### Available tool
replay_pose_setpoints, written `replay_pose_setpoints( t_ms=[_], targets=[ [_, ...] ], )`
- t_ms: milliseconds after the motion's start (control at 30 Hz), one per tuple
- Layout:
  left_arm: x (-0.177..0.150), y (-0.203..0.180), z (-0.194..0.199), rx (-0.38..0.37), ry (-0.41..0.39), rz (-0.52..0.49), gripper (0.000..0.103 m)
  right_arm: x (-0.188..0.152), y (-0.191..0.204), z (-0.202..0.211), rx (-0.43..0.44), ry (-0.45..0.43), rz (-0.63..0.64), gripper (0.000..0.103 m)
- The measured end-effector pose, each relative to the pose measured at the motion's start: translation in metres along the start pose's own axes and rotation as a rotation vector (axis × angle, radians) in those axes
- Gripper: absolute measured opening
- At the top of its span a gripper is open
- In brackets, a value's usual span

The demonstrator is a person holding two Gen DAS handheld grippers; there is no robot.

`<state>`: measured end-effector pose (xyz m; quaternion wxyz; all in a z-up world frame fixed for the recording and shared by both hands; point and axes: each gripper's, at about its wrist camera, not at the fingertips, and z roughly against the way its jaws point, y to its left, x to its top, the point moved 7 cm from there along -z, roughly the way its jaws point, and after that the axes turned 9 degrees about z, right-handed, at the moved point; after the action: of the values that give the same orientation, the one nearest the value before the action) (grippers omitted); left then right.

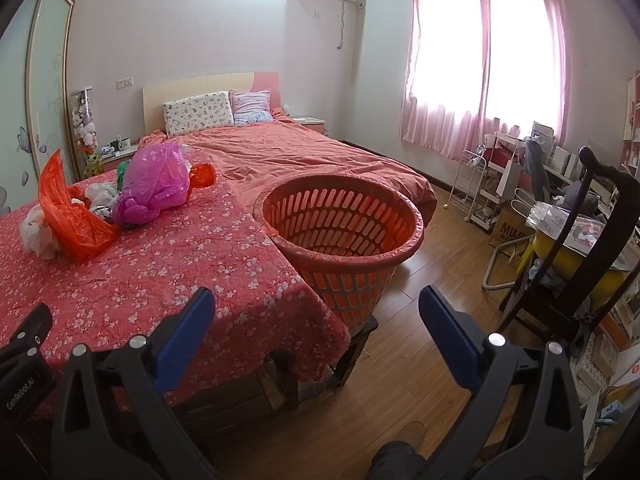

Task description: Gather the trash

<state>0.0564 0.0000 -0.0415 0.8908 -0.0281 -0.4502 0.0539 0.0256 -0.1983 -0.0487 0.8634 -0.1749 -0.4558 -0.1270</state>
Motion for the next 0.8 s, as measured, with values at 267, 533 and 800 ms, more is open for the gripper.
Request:
replay_pose_setpoints(
  t_ms=[267, 533, 800],
  targets=[
    [0.0004, 0.0005, -0.0001, 0.001, -0.001, 0.0, 0.101, -0.0005, -0.001, 0.0002, 0.002, 0.002, 0.0, 0.099],
    [0.0001, 0.0, 0.0001, 0.002, -0.003, -0.002, 0.101, -0.0005, -0.0001, -0.0003, 0.001, 0.002, 0.0, 0.099],
    [0.0001, -0.0001, 0.0001, 0.001, -0.002, -0.002, 0.101, -0.0007, 0.0007, -0.0007, 0.001, 0.002, 0.0, 0.099]
  ],
)
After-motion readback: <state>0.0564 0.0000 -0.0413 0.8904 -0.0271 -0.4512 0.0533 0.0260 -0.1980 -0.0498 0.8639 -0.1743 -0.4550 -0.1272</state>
